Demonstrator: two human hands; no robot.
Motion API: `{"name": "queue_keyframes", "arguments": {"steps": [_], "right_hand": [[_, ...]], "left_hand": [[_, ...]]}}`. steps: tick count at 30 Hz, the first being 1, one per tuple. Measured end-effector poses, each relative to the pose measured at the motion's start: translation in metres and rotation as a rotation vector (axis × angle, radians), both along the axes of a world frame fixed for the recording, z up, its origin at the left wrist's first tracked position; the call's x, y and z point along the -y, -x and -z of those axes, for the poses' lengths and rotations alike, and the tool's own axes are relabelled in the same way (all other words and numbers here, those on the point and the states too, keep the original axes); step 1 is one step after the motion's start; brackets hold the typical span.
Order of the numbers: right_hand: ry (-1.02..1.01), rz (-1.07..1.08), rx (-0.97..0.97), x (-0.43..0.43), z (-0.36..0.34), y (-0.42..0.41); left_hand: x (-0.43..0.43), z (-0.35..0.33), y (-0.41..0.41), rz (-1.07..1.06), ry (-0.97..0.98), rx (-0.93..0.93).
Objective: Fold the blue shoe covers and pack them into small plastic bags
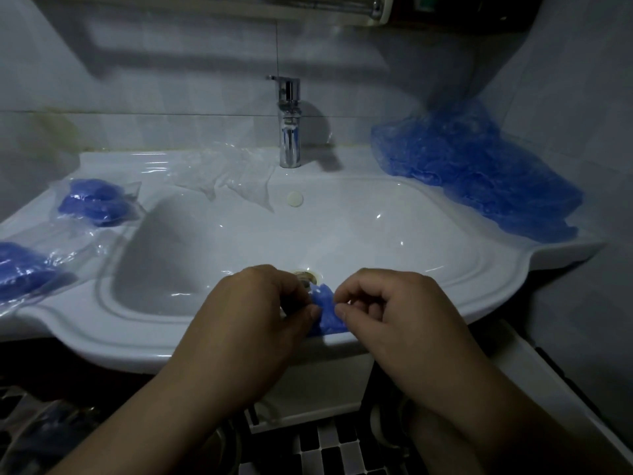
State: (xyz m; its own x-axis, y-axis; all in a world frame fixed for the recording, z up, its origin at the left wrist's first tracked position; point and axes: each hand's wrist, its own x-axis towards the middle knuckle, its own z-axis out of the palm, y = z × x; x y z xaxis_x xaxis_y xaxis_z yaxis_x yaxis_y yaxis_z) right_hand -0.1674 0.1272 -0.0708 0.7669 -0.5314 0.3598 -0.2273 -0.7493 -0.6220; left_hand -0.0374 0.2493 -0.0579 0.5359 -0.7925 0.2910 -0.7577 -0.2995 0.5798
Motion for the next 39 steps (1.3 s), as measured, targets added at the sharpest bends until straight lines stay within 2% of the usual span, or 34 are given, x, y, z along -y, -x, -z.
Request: {"name": "queue_keyframes", "arguments": {"steps": [2, 6, 12, 18, 24, 28, 31, 37, 39], "right_hand": [[0.102, 0.014, -0.016, 0.001, 0.002, -0.002], [0.095, -0.065, -0.098, 0.001, -0.003, 0.002], [0.078, -0.136, -0.111, 0.008, -0.007, 0.008], [0.038, -0.127, -0.142, 0.007, -0.009, 0.005], [0.034, -0.006, -0.041, 0.001, -0.008, 0.002], [0.101, -0.048, -0.051, -0.001, -0.006, -0.004], [0.170, -0.049, -0.097, -0.001, -0.004, -0.008], [0.199, -0.119, -0.188, 0.000, -0.005, -0.004], [0.200, -0.114, -0.165, 0.000, -0.005, -0.004]], "left_hand": [[0.003, 0.003, 0.002, -0.048, -0.004, 0.016], [0.005, 0.007, 0.002, -0.038, 0.083, 0.044], [-0.010, -0.004, -0.012, 0.228, -0.082, 0.089], [-0.003, -0.007, -0.007, 0.134, -0.062, 0.030], [0.007, -0.004, -0.004, 0.089, -0.105, 0.005], [0.014, -0.001, -0.005, 0.022, -0.090, -0.062], [0.014, 0.001, -0.002, -0.042, 0.008, -0.072], [0.011, -0.003, 0.002, -0.049, -0.025, 0.001], [0.008, -0.004, -0.001, -0.021, -0.038, 0.054]]}}
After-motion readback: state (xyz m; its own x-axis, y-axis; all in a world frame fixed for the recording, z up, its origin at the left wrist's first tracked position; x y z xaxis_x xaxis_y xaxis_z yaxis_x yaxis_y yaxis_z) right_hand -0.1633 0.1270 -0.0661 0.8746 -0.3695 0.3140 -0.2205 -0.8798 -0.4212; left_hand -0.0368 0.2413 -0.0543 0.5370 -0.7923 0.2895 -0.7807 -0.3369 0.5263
